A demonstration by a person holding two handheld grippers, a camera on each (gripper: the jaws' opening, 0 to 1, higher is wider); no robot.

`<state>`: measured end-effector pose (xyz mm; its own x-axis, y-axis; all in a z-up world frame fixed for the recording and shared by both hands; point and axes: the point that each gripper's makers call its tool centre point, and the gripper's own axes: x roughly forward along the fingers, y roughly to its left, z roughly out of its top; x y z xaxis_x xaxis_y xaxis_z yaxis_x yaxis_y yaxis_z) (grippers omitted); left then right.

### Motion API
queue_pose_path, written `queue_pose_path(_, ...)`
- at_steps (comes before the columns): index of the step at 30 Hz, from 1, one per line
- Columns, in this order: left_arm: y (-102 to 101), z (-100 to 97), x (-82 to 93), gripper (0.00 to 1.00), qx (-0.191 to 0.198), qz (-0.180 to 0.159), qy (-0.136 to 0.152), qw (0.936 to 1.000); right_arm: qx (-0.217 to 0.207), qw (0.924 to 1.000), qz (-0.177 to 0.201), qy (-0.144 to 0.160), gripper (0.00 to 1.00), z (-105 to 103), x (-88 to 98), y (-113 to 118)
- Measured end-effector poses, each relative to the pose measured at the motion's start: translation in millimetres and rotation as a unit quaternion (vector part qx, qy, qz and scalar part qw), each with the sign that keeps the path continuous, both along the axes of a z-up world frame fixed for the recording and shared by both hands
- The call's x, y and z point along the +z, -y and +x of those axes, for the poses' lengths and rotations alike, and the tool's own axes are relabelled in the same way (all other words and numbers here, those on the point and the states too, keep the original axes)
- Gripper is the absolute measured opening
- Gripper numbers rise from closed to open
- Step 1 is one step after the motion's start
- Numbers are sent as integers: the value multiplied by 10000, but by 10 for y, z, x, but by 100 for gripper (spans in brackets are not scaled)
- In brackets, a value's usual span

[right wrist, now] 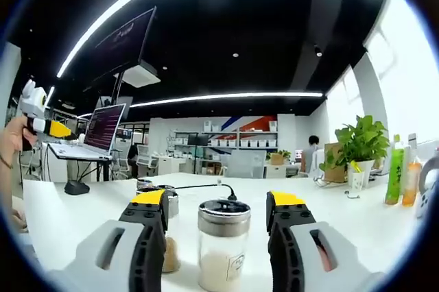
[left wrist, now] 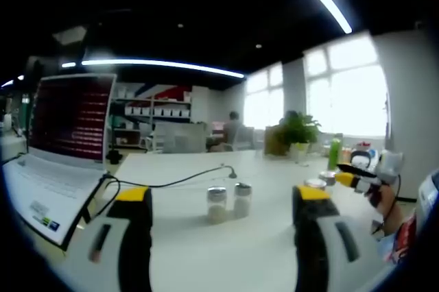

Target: Rotate the seasoning bottle until the label or dispensing opening points toward the visible target arrow and the bottle remains upright within the marked orientation range

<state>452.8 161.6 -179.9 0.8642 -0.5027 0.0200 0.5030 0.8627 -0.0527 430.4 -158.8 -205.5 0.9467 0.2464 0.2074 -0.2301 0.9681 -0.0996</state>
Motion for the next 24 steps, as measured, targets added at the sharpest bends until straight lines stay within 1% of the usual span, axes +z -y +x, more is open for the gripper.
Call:
queue_pose_path(2, -7, 0, -2, 89, 7, 4, -3, 10000, 122, 9997, 5, 189, 57, -70, 151, -26)
queue_pose_path(6, -11, -11, 9, 89, 6, 12, 28, 10000, 393, 9990, -78, 213, 59, -122, 307, -56)
queue_pose_path(8, -23, -13, 10, 89, 12, 3, 27, 10000, 489, 9985, -132, 226, 59, -102, 346, -74)
queue_pose_path(9, -27, -14, 8, 89, 19, 7, 27, 10000, 615, 9973, -347, 205, 59, -87, 341, -123)
queue_pose_path(10, -35, -13, 10, 89, 29, 4, 26, 10000, 696, 9958, -590, 113, 59, -62, 315, -162)
queue_pose_path(11, -42, -14, 14, 89, 39, -2, 28, 10000, 743, 9949, -674, 80, 60, -49, 312, -182)
queue_pose_path(13, -44, -20, 24, 89, 41, 0, 47, 10000, 936, 9932, -699, 37, 60, -49, 317, -219)
queue_pose_path(15, -41, -24, 28, 89, 28, 11, 58, 10000, 1205, 9896, -776, -116, 61, -45, 274, -248)
queue_pose_path(17, -33, -30, 25, 89, 9, 17, 54, 10000, 1451, 9862, -753, -262, 62, -14, 234, -233)
queue_pose_path(18, -31, -30, 26, 89, 4, 19, 50, 10000, 1584, 9848, -633, -340, 62, 14, 235, -220)
queue_pose_path(20, -32, -34, 27, 89, 13, 16, 58, 10000, 1930, 9793, -453, -405, 61, 52, 251, -238)
queue_pose_path(21, -34, -36, 26, 89, 18, 11, 57, 10000, 2271, 9724, -222, -496, 60, 81, 252, -255)
queue_pose_path(22, -42, -37, 30, 89, 25, 3, 63, 10000, 2389, 9688, -181, -630, 59, 94, 213, -252)
queue_pose_path(23, -51, -37, 35, 89, 36, -5, 67, 10000, 2565, 9625, -215, -851, 59, 115, 133, -237)
queue_pose_path(24, -57, -39, 39, 89, 49, -9, 78, 10000, 2595, 9613, -284, -876, 59, 136, 96, -205)
